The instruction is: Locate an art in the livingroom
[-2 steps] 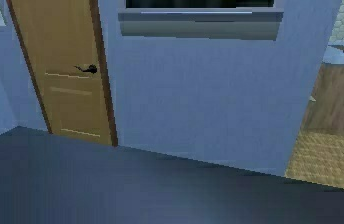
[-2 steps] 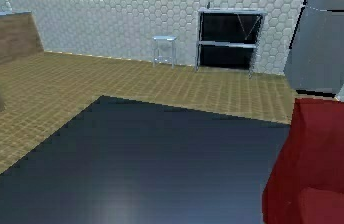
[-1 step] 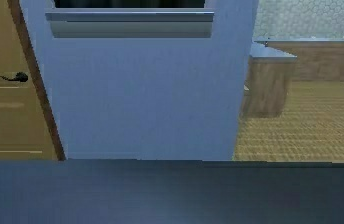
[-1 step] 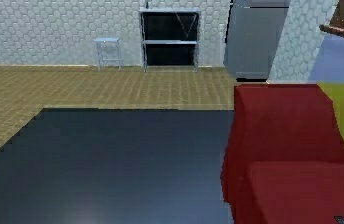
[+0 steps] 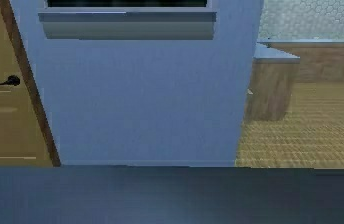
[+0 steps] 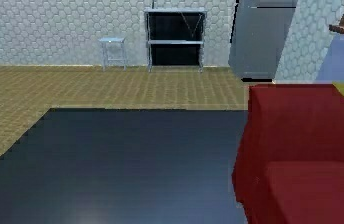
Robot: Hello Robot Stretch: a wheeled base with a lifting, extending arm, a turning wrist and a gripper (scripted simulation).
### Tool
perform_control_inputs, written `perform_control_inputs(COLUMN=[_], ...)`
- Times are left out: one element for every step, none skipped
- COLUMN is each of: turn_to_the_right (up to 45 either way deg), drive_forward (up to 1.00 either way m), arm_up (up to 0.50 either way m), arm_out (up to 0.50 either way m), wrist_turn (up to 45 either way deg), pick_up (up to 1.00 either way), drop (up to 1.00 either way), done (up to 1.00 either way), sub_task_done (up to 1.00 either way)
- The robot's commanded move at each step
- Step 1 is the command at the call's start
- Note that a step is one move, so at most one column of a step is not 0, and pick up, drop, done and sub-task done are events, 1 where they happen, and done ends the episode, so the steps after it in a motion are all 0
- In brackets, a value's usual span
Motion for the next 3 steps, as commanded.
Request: perform_control_inputs(turn_to_the_right=[-45.0,-39.0,0.0], drive_forward=[0.0,0.0,1.0], arm_up=[0.0,0.0,0.0], arm_out=[0.0,0.0,0.0], wrist_turn=[0.0,0.0,0.0], pick_up=[0.0,0.0,0.0], drop=[0.0,0.0,0.0], done=[0.0,0.0,0.0], sub_task_done=[0.0,0.0,0.0])
